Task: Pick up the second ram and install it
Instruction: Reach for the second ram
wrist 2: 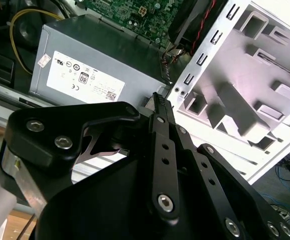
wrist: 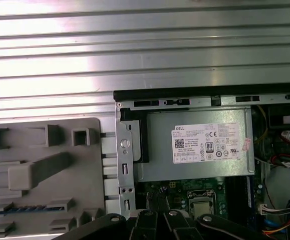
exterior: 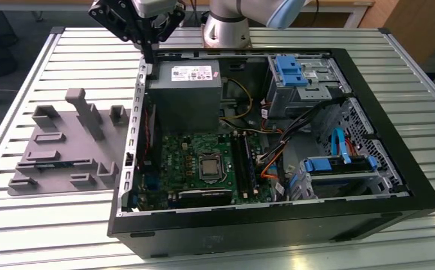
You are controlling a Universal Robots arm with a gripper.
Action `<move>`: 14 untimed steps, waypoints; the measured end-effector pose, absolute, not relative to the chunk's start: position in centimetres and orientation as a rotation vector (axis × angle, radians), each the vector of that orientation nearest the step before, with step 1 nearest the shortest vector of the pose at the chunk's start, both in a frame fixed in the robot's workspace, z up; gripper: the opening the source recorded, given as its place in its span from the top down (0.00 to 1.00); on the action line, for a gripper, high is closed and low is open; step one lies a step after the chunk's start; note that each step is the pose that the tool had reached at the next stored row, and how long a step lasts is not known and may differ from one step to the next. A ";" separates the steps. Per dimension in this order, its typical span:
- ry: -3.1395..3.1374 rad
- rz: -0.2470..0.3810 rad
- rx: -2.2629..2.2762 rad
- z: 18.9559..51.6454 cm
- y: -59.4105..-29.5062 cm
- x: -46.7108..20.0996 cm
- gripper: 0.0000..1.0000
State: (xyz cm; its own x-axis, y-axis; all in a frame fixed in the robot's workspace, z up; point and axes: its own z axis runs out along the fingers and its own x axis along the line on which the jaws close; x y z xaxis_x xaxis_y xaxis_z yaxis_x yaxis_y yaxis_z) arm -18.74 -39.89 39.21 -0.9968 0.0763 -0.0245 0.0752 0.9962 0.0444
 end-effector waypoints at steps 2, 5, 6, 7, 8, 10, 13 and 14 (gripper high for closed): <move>3.112 0.068 0.118 39.2 -39.9 -18.8 0.89; 3.112 0.068 0.118 39.2 -39.9 -19.0 0.89; 3.112 0.068 0.118 39.2 -39.9 -19.1 0.89; 3.113 0.068 0.118 39.2 -39.9 -19.1 0.89; 3.112 0.068 0.118 39.2 -39.9 -19.2 0.89; 3.112 0.068 0.118 39.2 -39.9 -19.4 0.89; 3.112 0.068 0.118 39.2 -39.9 -19.7 0.89; 3.112 0.068 0.118 39.2 -39.9 -19.7 0.89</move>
